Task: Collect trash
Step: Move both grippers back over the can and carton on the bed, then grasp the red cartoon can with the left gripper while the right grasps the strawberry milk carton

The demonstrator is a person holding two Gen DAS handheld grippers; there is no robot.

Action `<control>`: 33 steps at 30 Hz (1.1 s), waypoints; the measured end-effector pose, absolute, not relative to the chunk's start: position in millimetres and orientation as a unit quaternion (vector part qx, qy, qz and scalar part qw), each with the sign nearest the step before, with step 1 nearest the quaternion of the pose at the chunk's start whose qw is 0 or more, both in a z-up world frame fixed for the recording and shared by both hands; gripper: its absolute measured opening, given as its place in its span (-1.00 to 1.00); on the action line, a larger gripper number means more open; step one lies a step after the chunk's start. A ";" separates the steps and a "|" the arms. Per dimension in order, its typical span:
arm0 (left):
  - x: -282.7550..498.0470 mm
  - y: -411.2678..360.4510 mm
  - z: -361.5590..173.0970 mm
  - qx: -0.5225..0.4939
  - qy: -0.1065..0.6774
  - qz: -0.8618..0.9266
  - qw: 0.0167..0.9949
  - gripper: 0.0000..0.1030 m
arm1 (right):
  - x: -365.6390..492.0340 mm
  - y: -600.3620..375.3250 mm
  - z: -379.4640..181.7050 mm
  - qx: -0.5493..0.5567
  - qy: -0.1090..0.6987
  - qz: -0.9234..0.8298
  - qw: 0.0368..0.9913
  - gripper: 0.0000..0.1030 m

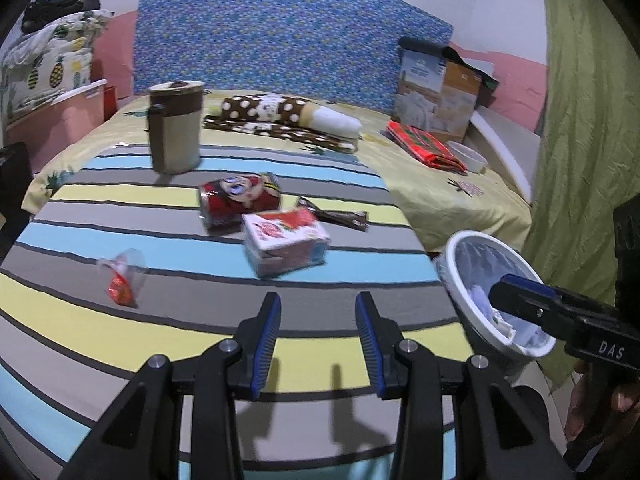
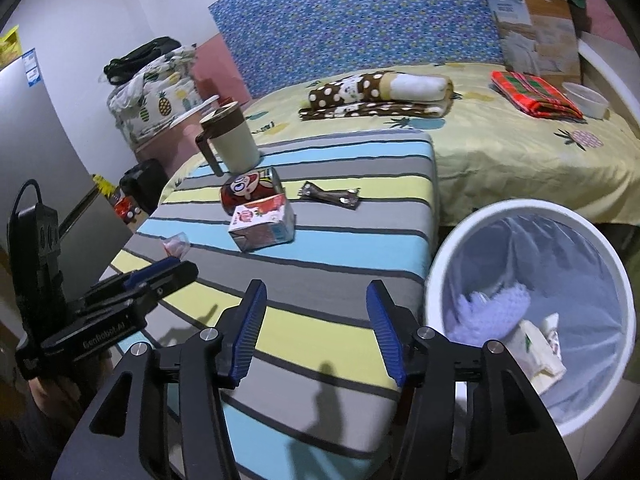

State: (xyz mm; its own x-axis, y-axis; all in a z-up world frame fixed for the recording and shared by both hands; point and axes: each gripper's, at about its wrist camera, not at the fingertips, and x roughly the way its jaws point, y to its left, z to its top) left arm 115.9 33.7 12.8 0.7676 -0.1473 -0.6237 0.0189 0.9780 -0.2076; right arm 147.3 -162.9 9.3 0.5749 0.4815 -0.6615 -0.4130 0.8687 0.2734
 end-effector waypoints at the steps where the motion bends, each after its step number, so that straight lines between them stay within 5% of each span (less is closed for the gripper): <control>1: 116.6 39.1 12.2 -0.096 0.337 -0.040 0.936 -0.22 | 148.6 -160.3 9.2 0.042 0.386 0.254 0.886 0.05; 7: 124.4 68.0 12.1 -0.104 0.333 -0.017 0.937 -0.22 | 158.9 -136.1 8.3 0.023 0.382 0.258 0.887 0.07; 11: 127.1 84.7 10.2 -0.106 0.333 -0.007 0.937 -0.22 | 164.1 -116.7 6.7 0.003 0.381 0.263 0.886 0.27; 33: 133.3 148.0 -3.8 -0.144 0.335 0.019 0.931 -0.22 | 202.1 -29.8 -16.8 -0.148 0.384 0.204 0.888 0.28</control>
State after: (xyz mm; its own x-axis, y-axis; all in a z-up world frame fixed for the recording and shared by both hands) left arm 133.3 148.0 -3.8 0.7747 -0.0618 -0.6294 -0.1312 0.9578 -0.2556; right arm 202.1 -29.8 -16.8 0.6220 0.2492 -0.7423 -0.4767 0.8726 -0.1065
